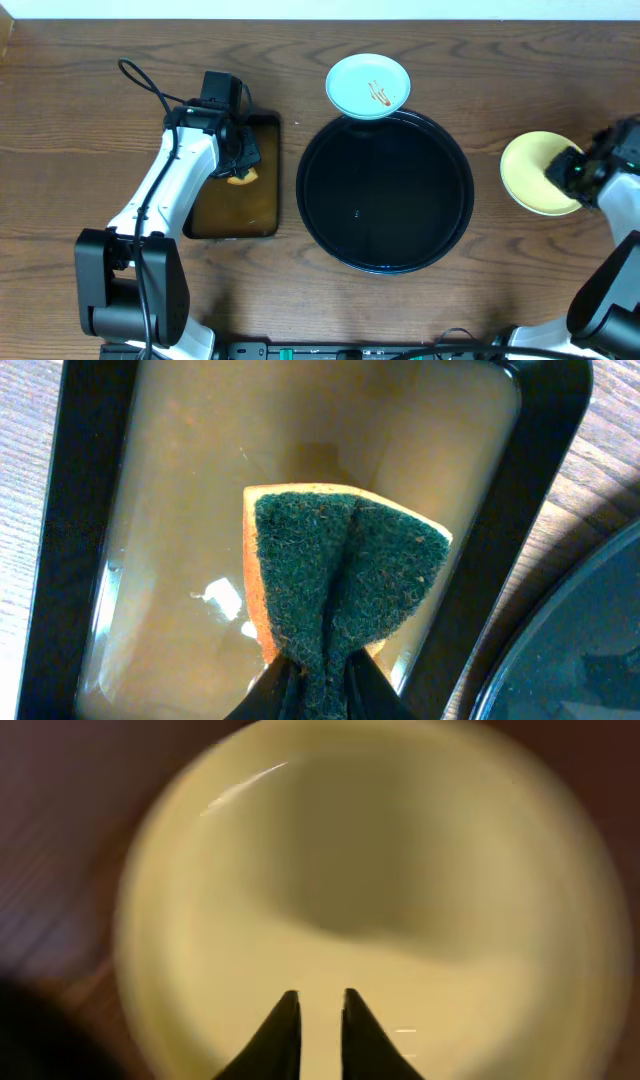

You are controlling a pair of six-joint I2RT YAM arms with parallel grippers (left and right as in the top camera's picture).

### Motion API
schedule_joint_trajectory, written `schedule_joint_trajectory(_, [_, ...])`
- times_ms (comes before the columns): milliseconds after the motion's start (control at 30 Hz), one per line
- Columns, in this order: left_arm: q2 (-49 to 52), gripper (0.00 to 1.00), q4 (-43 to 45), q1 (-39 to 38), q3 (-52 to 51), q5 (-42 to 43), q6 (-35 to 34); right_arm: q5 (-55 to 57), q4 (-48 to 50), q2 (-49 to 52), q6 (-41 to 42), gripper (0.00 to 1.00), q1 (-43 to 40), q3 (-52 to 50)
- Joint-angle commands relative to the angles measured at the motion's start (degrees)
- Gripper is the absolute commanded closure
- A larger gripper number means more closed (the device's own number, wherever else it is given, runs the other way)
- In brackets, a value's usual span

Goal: Clean dirty plates on tray and stack at the side
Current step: 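Move the right gripper to the light-green plate's rim and grasp it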

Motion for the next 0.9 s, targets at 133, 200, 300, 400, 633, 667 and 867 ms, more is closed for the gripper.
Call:
schedule_joint_trajectory(133, [0.24, 0.85, -0.17, 0.20, -0.28, 0.17, 0.72, -9.38, -9.38, -1.29, -8.92, 0.77, 15.13, 10.38])
schedule_joint_trajectory(200, [0.24, 0.85, -0.17, 0.20, -0.28, 0.17, 0.72, -8.76, -12.20, -1.29, -9.01, 0.72, 19.78, 15.87])
schedule_joint_trajectory(300, [0.24, 0.85, -0.17, 0.20, -0.28, 0.17, 0.72, -8.48, -12.50, -1.29, -8.70, 0.61, 24.90, 20.98])
schedule_joint_trajectory(400, [0.24, 0.85, -0.17, 0.20, -0.28, 0.17, 0.72, -4.63, -8.33, -1.07, -5.07, 0.53, 29.05, 22.88])
schedule_joint_trajectory(633, [0.24, 0.85, -0.17, 0.20, -0.28, 0.17, 0.72, -1.40, 8.52, 4.50, -1.73, 0.47, 35.21, 22.88])
schedule_joint_trajectory(667, [0.24, 0.85, -0.17, 0.20, -0.28, 0.17, 0.72, -1.22, 10.01, 5.70, -0.68, 0.47, 35.34, 22.91])
schedule_joint_trajectory(867, [0.24, 0.85, -0.22, 0.20, -0.28, 0.17, 0.72, -0.83, 5.81, 12.50, -0.04, 0.45, 35.30, 33.59])
